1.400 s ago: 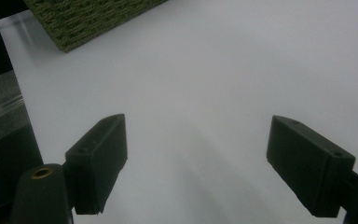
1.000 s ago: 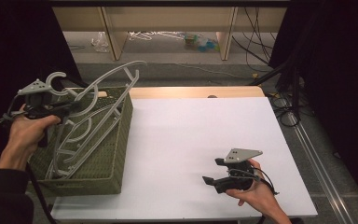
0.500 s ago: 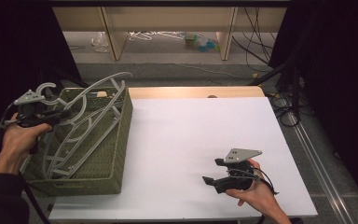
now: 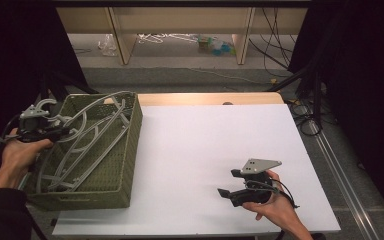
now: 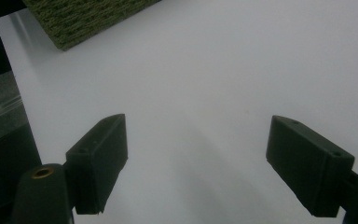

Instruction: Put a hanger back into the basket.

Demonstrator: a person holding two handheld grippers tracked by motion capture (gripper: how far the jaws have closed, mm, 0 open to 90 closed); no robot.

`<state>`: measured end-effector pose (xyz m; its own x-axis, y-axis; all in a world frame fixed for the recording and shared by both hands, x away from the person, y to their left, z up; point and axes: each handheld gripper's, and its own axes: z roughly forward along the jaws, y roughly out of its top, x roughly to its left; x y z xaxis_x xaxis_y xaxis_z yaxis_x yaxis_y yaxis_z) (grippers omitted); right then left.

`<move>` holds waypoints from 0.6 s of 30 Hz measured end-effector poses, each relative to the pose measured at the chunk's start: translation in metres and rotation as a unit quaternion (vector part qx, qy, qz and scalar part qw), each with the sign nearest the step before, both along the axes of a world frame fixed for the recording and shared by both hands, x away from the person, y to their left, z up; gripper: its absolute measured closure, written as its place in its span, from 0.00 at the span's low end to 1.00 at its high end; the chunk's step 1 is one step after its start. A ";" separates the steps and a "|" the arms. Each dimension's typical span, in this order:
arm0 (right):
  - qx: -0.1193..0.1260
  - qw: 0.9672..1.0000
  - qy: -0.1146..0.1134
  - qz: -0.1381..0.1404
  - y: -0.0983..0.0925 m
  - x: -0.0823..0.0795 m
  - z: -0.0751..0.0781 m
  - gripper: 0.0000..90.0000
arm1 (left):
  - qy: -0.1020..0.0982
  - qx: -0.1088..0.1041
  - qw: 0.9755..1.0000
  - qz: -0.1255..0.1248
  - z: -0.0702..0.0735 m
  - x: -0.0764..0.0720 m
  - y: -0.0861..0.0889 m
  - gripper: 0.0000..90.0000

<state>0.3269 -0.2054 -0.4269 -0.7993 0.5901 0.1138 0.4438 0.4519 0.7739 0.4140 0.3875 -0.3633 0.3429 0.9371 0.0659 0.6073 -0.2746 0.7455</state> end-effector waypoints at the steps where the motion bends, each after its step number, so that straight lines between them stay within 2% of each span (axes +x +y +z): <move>1: 0.001 1.000 -0.001 -0.001 0.000 0.000 -0.001 0.24 | 0.001 -0.001 1.000 0.001 -0.001 0.000 0.001 0.90; 6: -0.001 1.000 -0.003 0.001 0.001 0.000 -0.001 0.24 | 0.013 0.003 1.000 0.011 -0.009 0.003 0.001 0.90; 15: -0.003 1.000 -0.002 0.003 0.000 0.001 -0.002 0.24 | 0.028 0.019 0.999 0.003 -0.018 0.010 -0.008 0.90; 18: -0.002 1.000 -0.003 0.002 0.000 0.001 -0.002 0.24 | 0.035 0.019 0.999 0.004 -0.022 0.012 -0.012 0.90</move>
<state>0.3277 -0.2052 -0.4285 -0.8022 0.5875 0.1063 0.4376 0.4574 0.7742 0.4264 0.3759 -0.3851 0.3404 0.9371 0.0774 0.6601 -0.2968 0.6901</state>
